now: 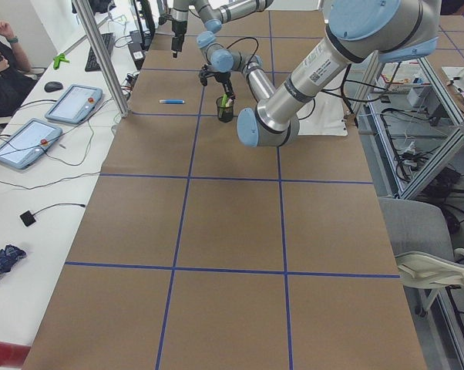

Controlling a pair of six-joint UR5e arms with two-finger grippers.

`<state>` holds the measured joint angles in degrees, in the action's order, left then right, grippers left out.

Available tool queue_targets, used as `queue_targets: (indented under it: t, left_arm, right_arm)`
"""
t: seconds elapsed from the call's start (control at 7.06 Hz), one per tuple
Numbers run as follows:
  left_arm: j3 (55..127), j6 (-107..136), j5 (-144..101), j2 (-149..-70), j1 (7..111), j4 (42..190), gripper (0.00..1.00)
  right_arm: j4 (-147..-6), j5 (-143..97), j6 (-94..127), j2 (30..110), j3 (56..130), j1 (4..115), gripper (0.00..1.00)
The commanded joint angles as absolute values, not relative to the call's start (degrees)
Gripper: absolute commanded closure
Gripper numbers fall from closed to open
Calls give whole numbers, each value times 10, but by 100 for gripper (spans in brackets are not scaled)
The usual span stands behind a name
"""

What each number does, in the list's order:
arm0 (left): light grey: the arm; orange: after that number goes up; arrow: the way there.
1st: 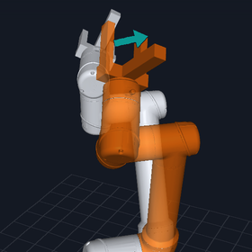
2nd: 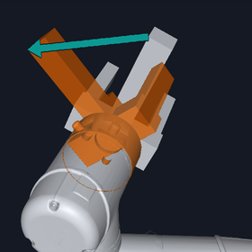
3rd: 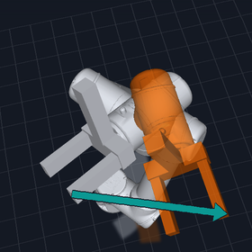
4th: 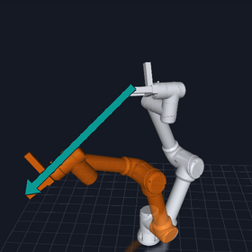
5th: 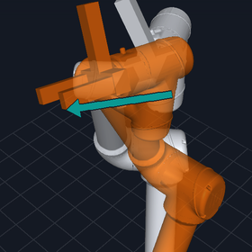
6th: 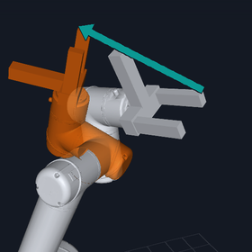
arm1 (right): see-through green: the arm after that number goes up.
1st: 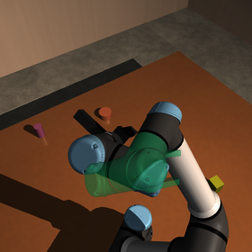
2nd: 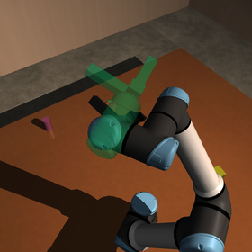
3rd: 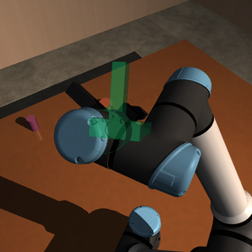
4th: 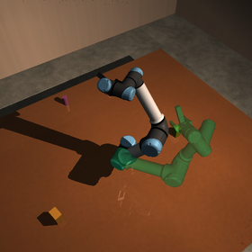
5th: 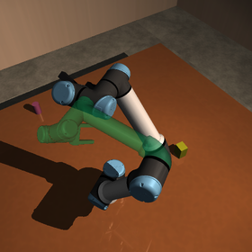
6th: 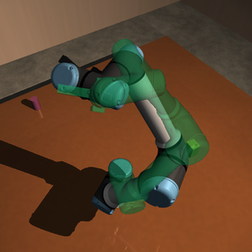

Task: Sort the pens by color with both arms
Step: 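Lower the left gripper over the cup onto the red-capped marker, then close the left gripper on the red marker and lift it out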

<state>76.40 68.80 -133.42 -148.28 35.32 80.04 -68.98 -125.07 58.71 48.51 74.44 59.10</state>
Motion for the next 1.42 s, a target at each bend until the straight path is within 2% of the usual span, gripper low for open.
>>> queue_targets:
  t: [0.0,0.14,0.28,0.85,1.13,1.27]
  left_arm:
    - [766,689,-1334,-1483,352,802,82]
    - [773,689,-1335,-1482,353,801,94]
    - [804,690,-1334,-1479,357,791,100]
    - [974,690,-1335,-1458,364,633,100]
    - [1048,690,-1332,-1432,367,630,100]
    - [1047,686,-1318,-1433,392,639,100]
  right_arm:
    - [-688,-1251,586,490,745,591,0]
    - [-687,-1251,586,490,745,591,0]
    - [-687,-1251,586,489,745,592,0]
    - [-689,-1252,587,489,748,592,0]
    - [-689,-1252,587,488,750,592,0]
    - [-688,-1253,587,488,751,592,0]
